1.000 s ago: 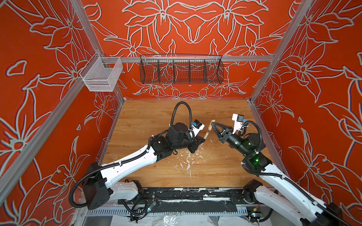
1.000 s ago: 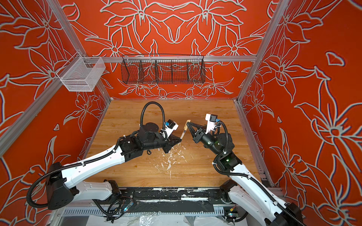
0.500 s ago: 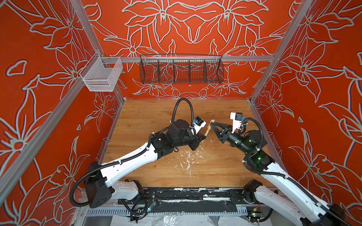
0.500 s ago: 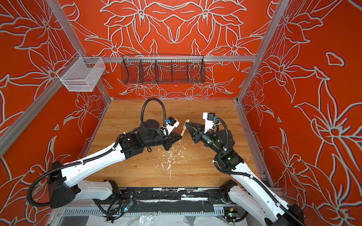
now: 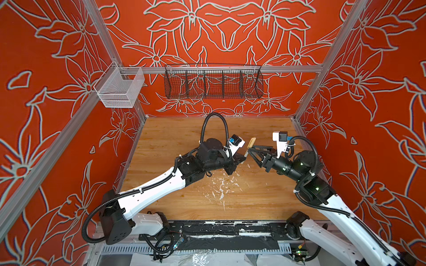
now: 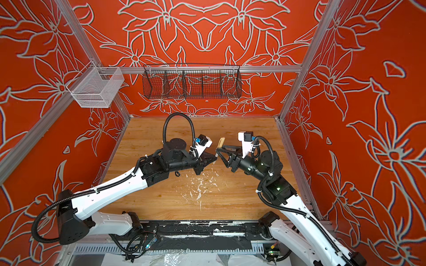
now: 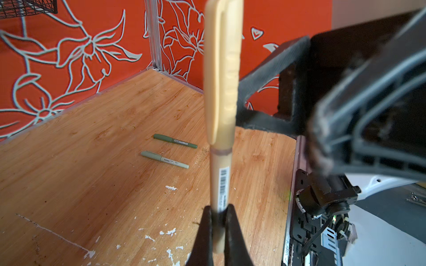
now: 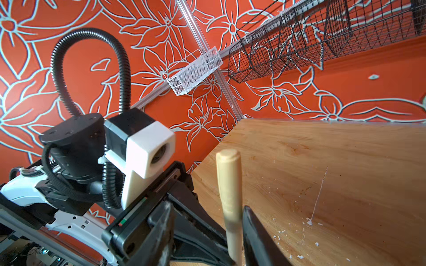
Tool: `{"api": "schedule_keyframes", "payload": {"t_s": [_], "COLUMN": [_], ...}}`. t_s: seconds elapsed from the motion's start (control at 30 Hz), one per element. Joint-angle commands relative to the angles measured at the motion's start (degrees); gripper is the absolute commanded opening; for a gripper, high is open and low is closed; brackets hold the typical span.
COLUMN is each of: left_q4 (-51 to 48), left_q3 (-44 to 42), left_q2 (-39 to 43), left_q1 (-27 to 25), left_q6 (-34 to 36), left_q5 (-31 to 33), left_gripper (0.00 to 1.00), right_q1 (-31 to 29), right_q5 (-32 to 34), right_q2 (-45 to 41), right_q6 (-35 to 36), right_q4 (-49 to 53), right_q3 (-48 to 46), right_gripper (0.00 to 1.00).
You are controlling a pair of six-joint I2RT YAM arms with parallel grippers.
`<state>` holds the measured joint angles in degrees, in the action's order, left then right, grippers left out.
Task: Insert the pens into the pen caps
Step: 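Push the cap down onto the pen barrel with the right gripper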
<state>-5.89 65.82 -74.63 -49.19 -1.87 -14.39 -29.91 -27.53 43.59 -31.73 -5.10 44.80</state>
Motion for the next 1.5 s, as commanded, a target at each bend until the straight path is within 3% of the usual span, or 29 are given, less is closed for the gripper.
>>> {"api": "schedule_keyframes", "payload": {"t_s": [0.0, 0.2, 0.73, 0.87, 1.1, 1.23, 1.37, 1.47], "left_q4": [1.1, 0.3, 0.3, 0.4, 0.3, -0.3, -2.8, -4.8], "left_q3": [-0.5, 0.6, 1.0, 1.3, 1.6, 2.0, 2.4, 2.2], "left_q2": [1.5, 1.6, 0.2, 0.0, -0.4, -0.6, 0.0, 0.9], "left_q1": [-0.2, -0.2, -0.2, -0.2, -0.2, -0.2, -0.2, -0.1], "left_q6": [0.8, 1.4, 0.8, 0.7, 0.5, 0.0, 0.0, 0.5], "left_q5": [-1.3, -2.1, -3.5, -3.7, -4.8, -5.3, -5.2, -5.3], "left_gripper": [0.0, 0.0, 0.0, 0.0, 0.0, 0.0, 0.46, 0.52], "right_q1": [0.4, 0.6, 0.9, 0.8, 0.8, 0.8, 0.8, 0.9], "right_q5": [-3.3, -6.5, -5.0, -5.1, -4.1, -2.1, -0.1, -1.7], "right_q2": [2.4, 6.4, 4.2, 5.0, 5.2, 6.0, 7.4, 8.8], "right_q6": [1.8, 1.5, 2.8, 3.2, 3.7, 3.7, 5.0, 7.8], "right_q4": [2.0, -0.3, 1.5, 1.9, 3.2, 6.1, 10.9, 13.1], "right_q3": [2.9, 4.1, 2.7, 3.1, 3.8, 4.9, 7.6, 9.2], "right_gripper": [0.49, 0.48, 0.39, 0.32, 0.0, 0.0, 0.0, 0.0]}}
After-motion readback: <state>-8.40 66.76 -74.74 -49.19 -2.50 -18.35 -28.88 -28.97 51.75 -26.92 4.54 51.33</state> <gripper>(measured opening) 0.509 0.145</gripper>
